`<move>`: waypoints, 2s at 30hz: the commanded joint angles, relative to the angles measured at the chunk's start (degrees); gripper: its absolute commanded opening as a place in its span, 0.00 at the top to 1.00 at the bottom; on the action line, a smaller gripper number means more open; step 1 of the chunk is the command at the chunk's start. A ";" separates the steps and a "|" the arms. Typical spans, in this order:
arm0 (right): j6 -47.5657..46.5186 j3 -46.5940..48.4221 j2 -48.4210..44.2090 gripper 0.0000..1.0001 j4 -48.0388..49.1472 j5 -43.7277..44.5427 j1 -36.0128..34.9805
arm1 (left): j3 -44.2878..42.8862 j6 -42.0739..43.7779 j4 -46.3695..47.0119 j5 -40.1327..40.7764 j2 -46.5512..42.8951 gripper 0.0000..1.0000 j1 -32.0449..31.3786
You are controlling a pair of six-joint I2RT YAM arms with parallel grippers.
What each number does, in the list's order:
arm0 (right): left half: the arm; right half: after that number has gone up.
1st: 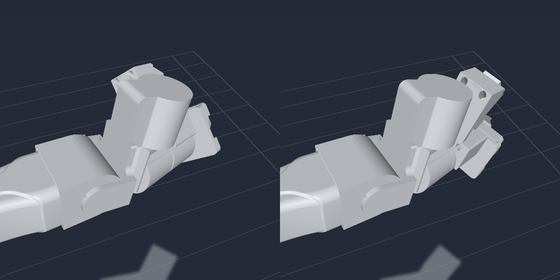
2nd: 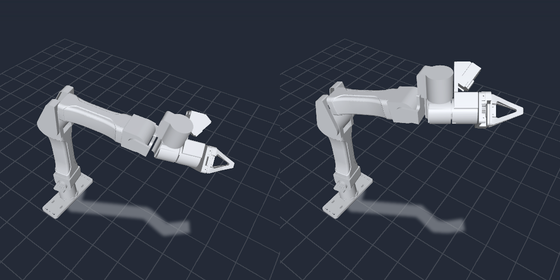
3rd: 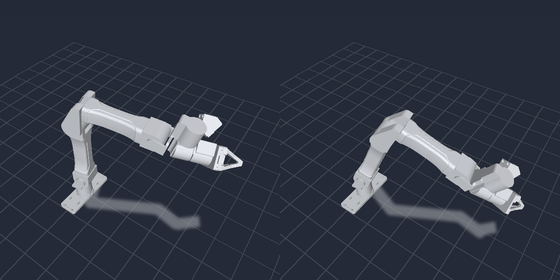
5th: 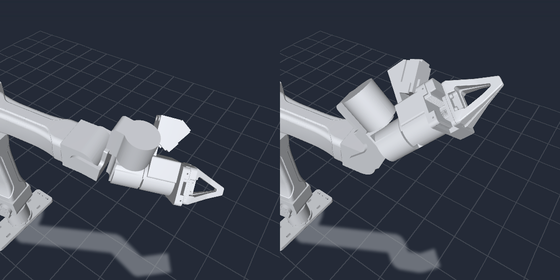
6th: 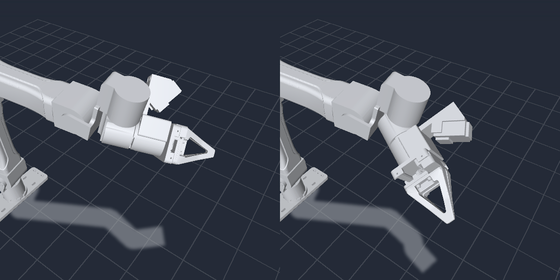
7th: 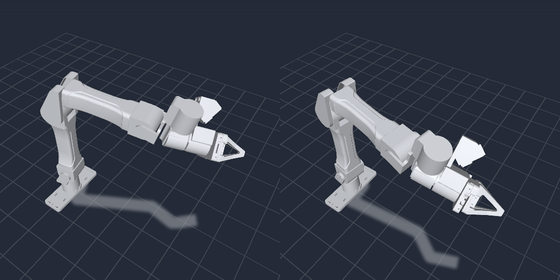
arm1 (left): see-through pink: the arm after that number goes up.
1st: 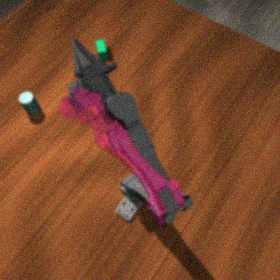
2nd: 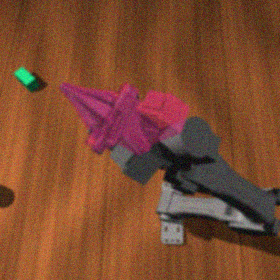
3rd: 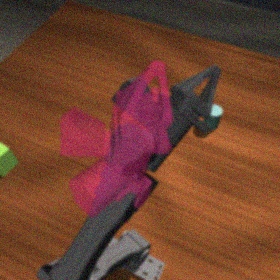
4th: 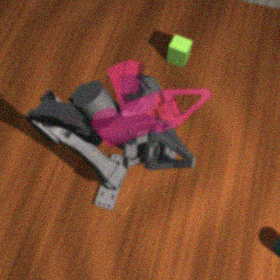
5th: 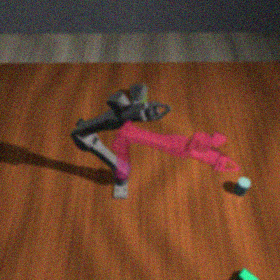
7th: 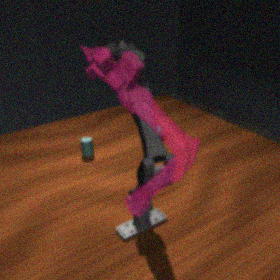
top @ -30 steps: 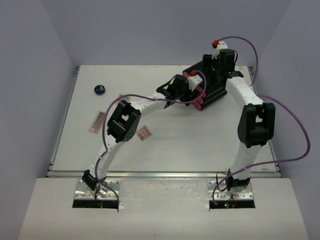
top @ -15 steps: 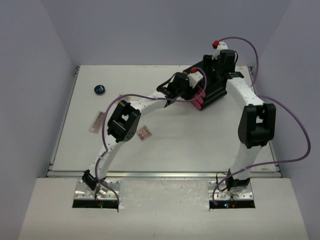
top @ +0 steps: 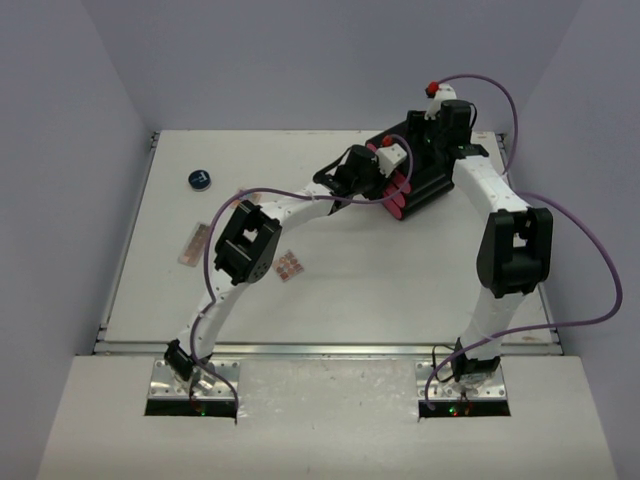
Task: Organize the makeup
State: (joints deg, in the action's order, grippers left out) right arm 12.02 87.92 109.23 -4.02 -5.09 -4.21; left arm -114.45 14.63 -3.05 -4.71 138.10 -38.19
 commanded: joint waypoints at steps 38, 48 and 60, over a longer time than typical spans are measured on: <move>1.51 -2.22 2.16 0.34 -12.09 -0.21 1.14 | 27.85 4.59 -0.87 -2.67 -21.62 0.55 2.68; 1.34 -2.15 1.58 0.34 -12.59 -1.78 1.14 | 27.62 5.73 -3.01 -1.23 -25.34 0.03 2.77; 1.11 -0.48 1.00 0.34 -12.85 -4.86 1.14 | 29.30 6.58 -10.55 5.35 -32.81 0.00 2.94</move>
State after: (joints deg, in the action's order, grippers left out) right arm 12.03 88.21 109.02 -5.16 -8.21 -3.26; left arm -86.14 20.71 -11.44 -2.63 111.69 -35.63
